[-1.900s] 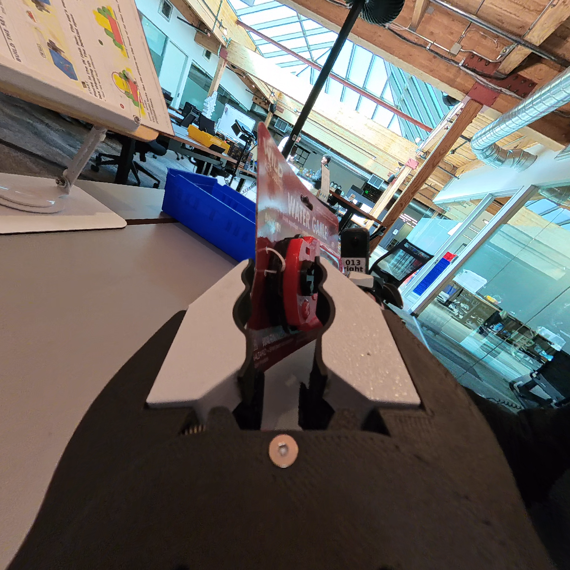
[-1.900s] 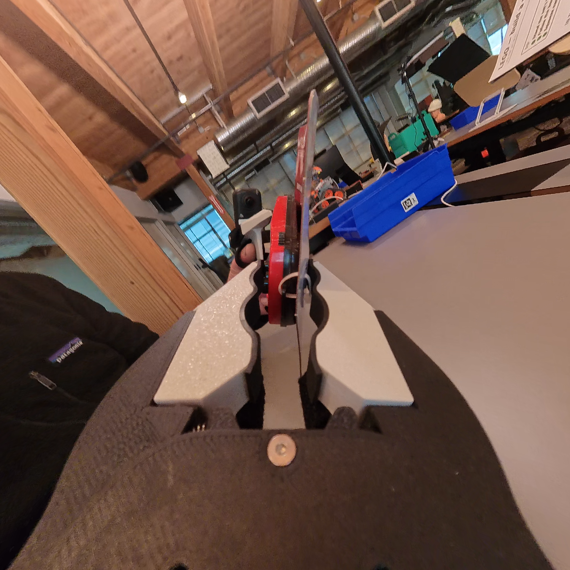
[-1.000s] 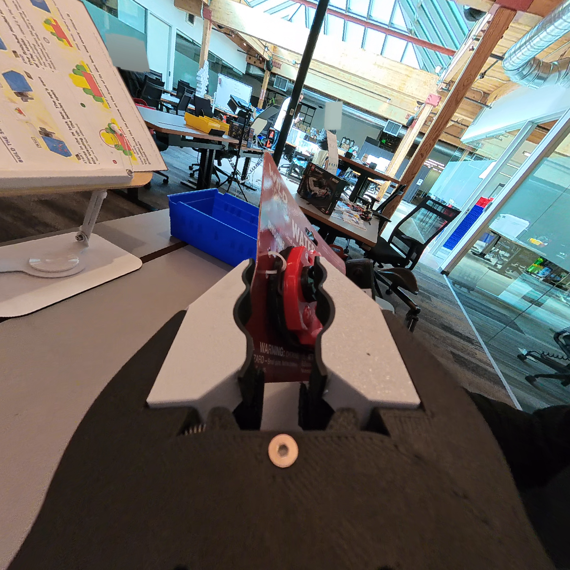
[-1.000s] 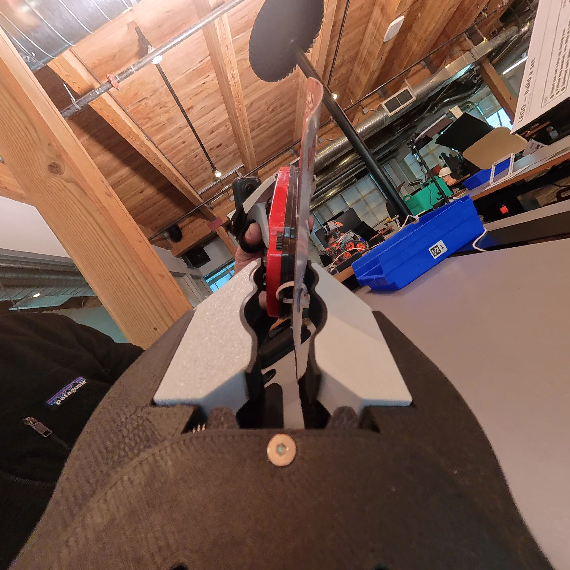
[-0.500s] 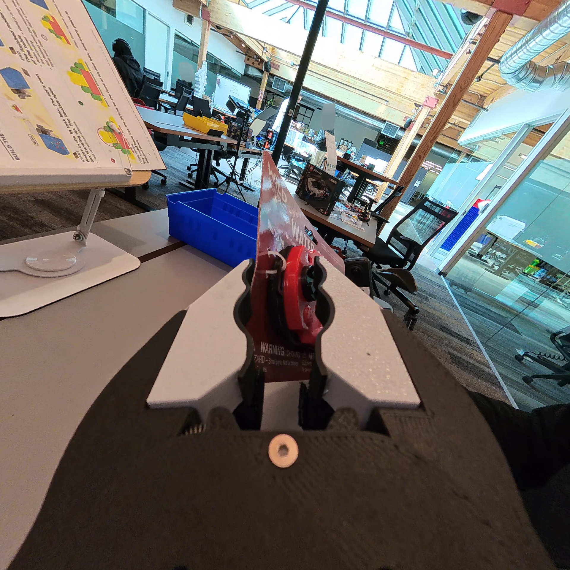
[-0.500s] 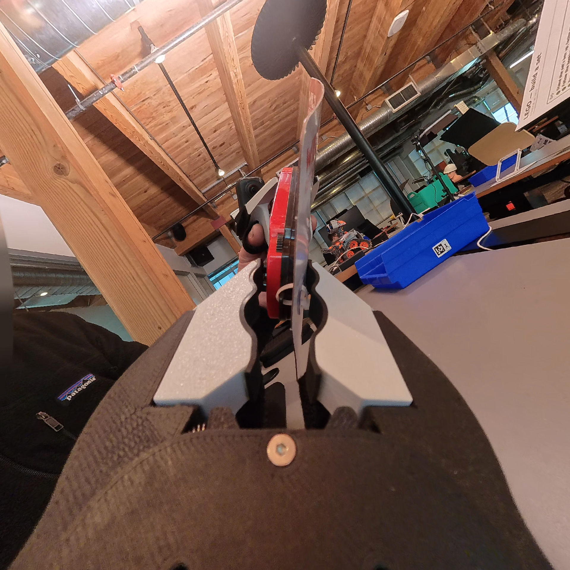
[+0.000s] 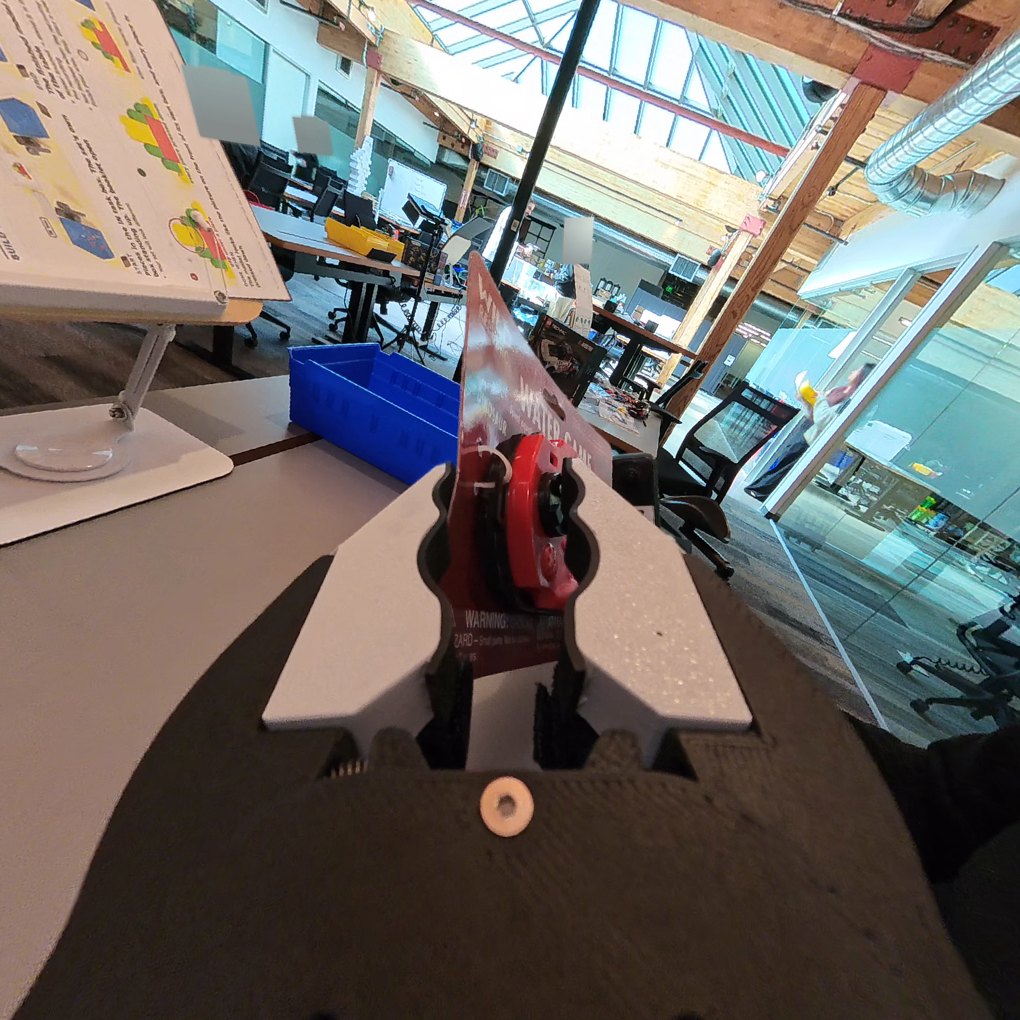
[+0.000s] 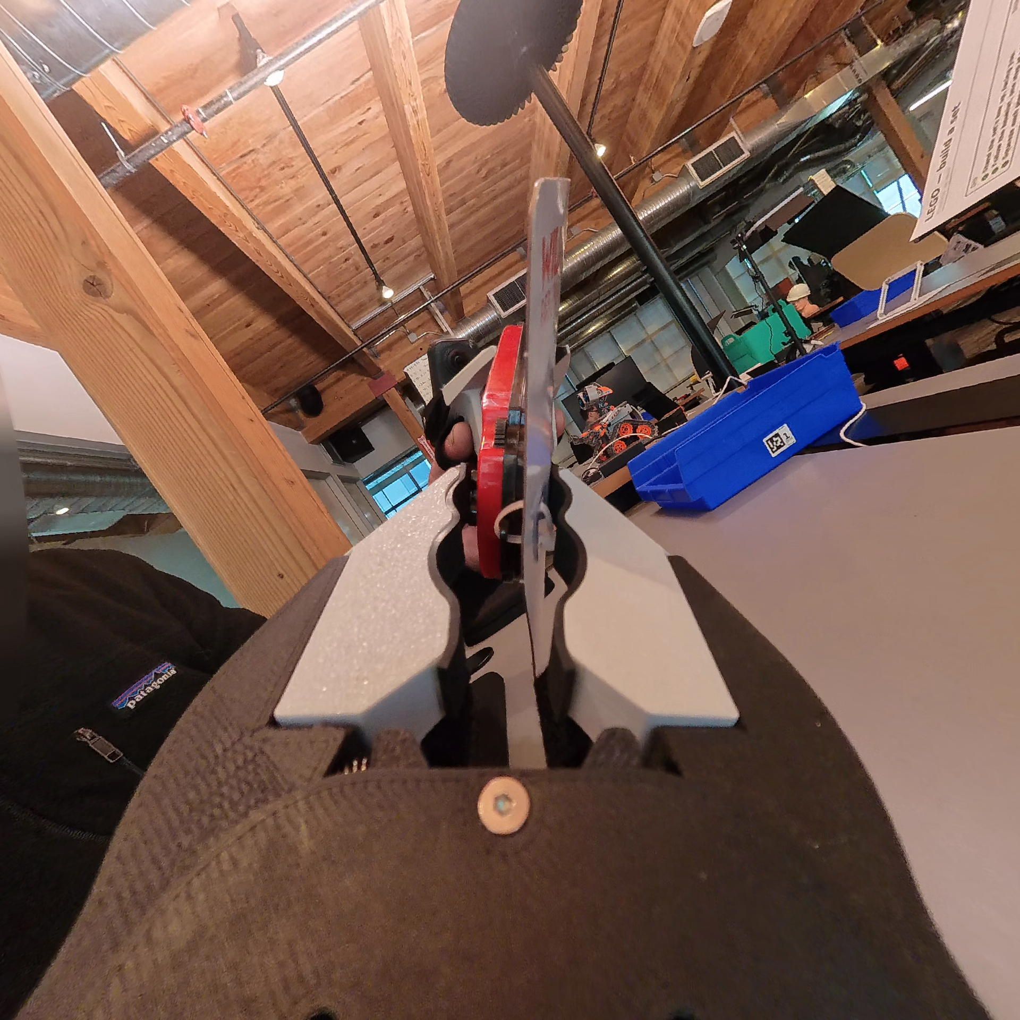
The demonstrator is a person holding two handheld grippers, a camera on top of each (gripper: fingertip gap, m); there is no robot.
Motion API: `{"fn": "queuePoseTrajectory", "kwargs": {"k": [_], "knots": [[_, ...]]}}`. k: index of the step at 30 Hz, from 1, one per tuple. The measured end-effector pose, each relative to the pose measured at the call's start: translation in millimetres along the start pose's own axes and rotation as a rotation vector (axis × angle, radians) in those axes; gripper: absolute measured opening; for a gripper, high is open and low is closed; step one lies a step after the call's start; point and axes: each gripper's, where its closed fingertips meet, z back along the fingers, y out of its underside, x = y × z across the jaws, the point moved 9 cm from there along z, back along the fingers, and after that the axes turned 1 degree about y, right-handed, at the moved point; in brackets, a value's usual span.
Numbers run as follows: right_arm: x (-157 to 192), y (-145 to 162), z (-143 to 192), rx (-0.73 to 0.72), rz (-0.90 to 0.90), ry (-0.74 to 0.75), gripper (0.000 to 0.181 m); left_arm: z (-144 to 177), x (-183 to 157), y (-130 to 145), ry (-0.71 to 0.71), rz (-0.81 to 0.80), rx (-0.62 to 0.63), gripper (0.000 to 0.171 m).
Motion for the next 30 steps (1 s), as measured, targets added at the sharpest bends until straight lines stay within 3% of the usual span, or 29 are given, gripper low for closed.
{"fn": "queuePoseTrajectory", "kwargs": {"k": [30], "knots": [[3.7, -4.6, 2.9, 0.027, 0.017, 0.001, 0.025, 2.7, -3.2, 6.1, 0.004, 0.008, -0.003, 0.037]]}}
